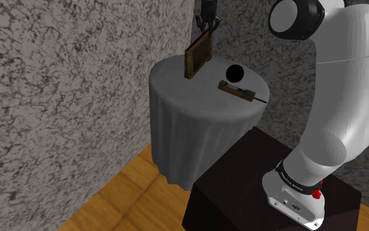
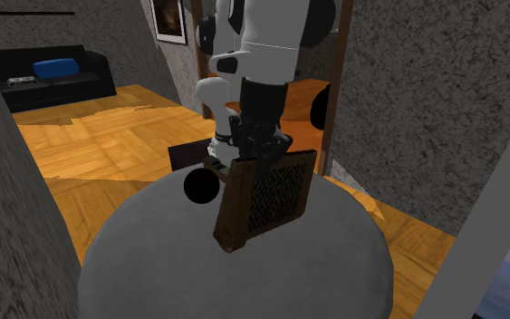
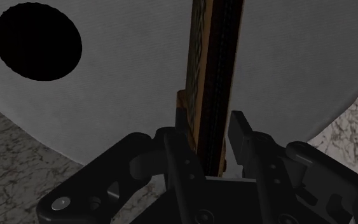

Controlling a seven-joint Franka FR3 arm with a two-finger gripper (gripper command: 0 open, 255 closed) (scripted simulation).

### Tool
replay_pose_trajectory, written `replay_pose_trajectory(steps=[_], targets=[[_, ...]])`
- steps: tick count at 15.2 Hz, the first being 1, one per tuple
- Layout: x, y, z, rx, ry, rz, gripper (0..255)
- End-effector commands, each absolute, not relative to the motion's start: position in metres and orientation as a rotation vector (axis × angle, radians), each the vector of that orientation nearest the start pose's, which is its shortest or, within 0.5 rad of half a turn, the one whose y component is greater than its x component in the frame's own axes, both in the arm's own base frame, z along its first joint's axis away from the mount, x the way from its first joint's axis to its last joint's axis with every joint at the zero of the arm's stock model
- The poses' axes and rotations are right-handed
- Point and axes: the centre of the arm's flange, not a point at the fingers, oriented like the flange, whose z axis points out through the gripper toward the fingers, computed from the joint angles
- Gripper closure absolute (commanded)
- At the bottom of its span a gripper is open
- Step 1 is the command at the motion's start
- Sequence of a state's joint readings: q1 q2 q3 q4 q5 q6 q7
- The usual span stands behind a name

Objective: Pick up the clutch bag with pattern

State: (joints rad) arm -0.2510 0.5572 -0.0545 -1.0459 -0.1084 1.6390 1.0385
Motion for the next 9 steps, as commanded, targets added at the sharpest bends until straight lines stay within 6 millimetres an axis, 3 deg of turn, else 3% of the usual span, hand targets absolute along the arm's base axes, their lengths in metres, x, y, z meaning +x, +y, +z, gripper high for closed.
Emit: replay_pose_trajectory(steps=[1,7,9], targets=[[0.681,-0.215,0.537,-2.559,2.008,-0.139,255],[0.681,-0.215,0.569,-2.559,2.008,-0.139,255],[0.681,-0.215,0.569,-2.559,2.008,-0.139,255]])
